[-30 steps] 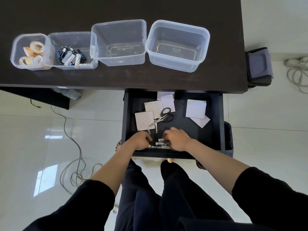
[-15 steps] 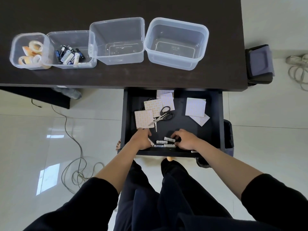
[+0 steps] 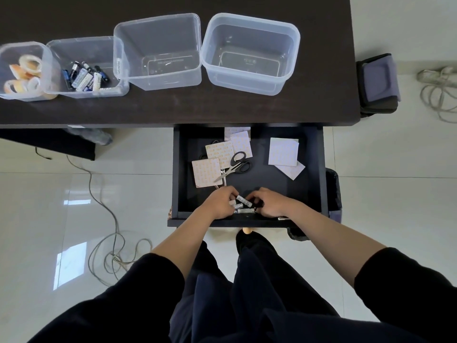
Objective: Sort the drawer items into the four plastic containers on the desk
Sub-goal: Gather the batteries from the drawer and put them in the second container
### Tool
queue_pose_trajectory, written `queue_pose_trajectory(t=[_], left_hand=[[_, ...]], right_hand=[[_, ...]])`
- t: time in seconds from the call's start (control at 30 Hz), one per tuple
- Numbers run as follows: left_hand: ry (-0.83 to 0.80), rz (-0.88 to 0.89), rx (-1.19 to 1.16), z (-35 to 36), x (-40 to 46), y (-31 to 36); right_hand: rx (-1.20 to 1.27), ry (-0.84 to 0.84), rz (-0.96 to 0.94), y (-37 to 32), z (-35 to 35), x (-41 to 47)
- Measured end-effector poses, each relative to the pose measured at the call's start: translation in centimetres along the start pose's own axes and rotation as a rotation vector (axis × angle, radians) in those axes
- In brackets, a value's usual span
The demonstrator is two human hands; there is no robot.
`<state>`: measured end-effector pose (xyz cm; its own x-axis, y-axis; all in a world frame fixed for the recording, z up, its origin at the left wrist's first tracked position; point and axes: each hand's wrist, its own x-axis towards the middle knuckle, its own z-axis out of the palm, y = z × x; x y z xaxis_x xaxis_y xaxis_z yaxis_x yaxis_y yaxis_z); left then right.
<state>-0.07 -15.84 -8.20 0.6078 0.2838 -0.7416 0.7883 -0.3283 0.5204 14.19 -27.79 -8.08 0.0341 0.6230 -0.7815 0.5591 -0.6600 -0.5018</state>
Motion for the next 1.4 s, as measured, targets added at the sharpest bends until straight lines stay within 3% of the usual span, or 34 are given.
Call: queue_pose_trajectory(t=[0.27,0.63,0.9,1.23,1.4], left_hand=[[-0.102,-0.078,0.059,-0.5,-0.1,-0.4],[-0.217,-0.042,0.211,-1.2,-0.1,0.1],[-0.215,-0.016,0.16,-1.7,-0.3,-0.6],[-0.201,-0.036,-0.018,-2.5,-1.5,0.0],[-0.169,0.008,-0.017,-2.3,-2.4,0.2]], right_hand=[[-0.192,-0.013,-0.001,-1.8,0.5,1.1],[-0.125,-0.054,-0.015,-1.5,0.5,0.9],[-0.12,-0.184,0.006,-2.3,0.3,1.0],[-0.048,-0.127,-0.003,-1.9,-0.3,-0.3],[0.11,0.022,0.059,-0.8,-1.2,-1.4]])
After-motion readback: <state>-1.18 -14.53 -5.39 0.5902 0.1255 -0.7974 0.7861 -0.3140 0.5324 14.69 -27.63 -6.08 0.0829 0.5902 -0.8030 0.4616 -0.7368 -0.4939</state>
